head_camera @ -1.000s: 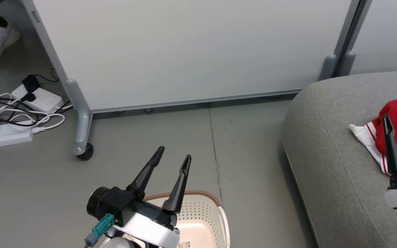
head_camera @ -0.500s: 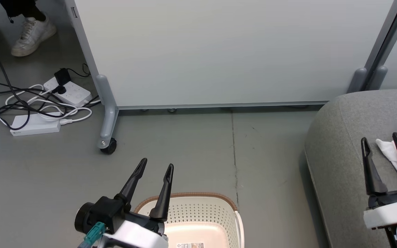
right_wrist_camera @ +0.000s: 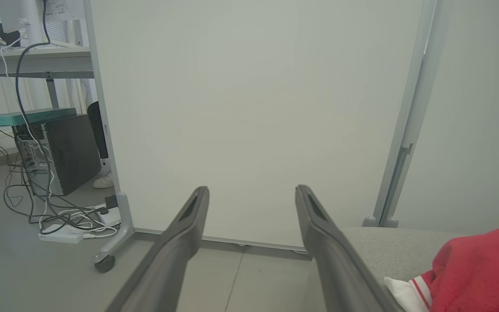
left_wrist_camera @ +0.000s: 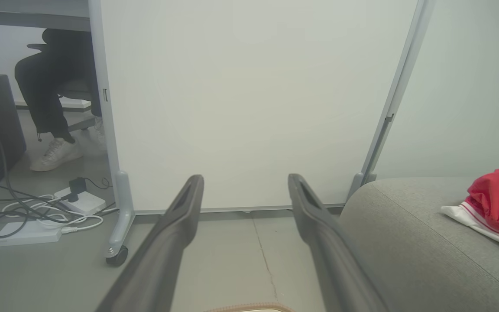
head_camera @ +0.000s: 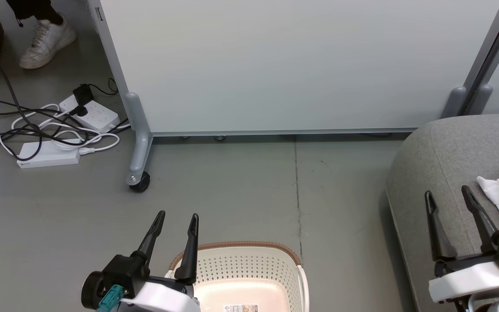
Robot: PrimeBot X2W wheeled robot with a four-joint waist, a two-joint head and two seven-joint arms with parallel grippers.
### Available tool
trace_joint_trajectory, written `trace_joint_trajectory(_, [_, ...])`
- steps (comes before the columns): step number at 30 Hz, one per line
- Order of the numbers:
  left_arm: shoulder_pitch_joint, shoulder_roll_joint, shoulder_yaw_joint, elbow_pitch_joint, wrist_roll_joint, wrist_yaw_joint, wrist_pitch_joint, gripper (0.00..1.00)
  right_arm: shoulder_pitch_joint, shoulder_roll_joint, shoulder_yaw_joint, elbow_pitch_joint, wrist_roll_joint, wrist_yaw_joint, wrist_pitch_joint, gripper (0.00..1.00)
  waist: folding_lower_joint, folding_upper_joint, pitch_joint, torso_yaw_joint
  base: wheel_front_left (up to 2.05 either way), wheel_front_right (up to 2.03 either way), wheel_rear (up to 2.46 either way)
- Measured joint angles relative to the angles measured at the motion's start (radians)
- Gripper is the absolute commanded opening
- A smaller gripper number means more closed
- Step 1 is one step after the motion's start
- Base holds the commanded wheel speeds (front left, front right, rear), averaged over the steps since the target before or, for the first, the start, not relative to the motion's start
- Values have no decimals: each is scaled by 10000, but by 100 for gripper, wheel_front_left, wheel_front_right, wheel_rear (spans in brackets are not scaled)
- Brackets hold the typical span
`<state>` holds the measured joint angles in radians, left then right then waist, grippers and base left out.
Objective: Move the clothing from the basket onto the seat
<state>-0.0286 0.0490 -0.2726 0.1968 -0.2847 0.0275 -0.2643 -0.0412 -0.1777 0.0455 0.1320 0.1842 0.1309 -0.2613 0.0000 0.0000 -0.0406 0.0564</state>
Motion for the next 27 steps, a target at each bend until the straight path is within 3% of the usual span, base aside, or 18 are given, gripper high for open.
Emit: trace_joint_trajectory(27, [12, -2, 63, 307, -155, 500, 0, 100, -6, 339, 433, 407, 353, 0, -2, 100, 0, 0, 106, 26, 0, 0, 0])
